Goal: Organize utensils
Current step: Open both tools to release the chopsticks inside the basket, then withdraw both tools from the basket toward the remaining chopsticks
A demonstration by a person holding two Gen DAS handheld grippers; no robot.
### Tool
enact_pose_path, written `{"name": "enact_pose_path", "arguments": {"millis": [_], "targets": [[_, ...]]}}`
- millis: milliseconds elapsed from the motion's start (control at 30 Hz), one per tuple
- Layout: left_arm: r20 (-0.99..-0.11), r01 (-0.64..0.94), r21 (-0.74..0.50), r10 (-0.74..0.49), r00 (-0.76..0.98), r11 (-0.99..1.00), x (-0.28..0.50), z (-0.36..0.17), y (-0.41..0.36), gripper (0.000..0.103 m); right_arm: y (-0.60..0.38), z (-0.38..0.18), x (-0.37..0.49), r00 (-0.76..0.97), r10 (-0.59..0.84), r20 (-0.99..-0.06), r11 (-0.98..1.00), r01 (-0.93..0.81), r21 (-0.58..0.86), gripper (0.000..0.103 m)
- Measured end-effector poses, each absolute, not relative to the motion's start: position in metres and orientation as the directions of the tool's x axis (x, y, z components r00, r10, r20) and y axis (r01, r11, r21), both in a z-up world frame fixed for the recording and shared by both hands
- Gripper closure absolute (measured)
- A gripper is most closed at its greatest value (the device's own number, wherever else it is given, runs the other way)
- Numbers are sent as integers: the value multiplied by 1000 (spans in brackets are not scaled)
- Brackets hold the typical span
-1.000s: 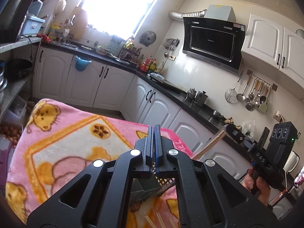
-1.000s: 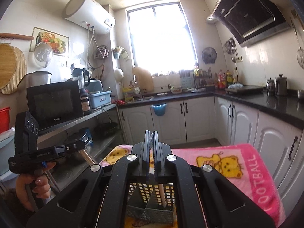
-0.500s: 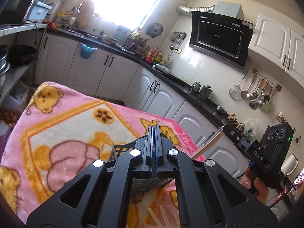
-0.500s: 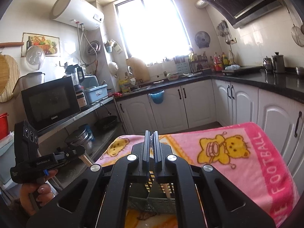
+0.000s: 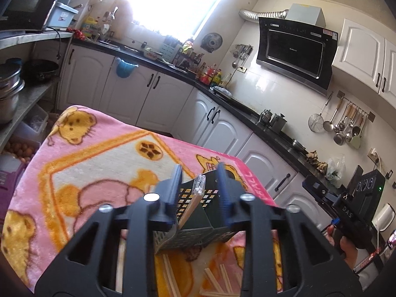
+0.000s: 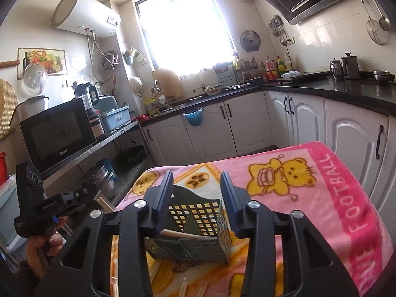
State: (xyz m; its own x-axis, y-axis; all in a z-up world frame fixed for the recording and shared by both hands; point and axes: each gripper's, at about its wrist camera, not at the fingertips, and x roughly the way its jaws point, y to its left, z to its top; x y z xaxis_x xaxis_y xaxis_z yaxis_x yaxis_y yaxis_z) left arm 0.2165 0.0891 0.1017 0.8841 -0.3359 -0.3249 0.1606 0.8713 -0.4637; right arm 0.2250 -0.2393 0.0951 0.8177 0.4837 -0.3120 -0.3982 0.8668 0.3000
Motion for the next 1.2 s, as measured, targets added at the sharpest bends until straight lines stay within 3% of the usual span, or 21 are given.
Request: {"name": "enact_pose_path", "arguments": {"millis": [367, 567, 667, 1200], "targets": [[-288, 168, -426, -310, 906, 889, 190, 109, 88, 34, -244, 91, 203, 823, 456, -339, 887, -388, 251, 44], [-286, 155, -417, -291, 913, 896, 175, 106, 88, 17, -245, 86, 187, 818, 458, -348, 887, -395, 239, 38], [-288, 146, -425, -286, 914, 894, 170, 102, 89, 12, -245, 84, 179, 815, 459, -352, 887, -398, 235, 36], [-337, 106, -427, -267, 903, 898, 149, 81, 90, 11, -226, 70, 148, 776, 493, -393, 869, -463, 175, 34]]}}
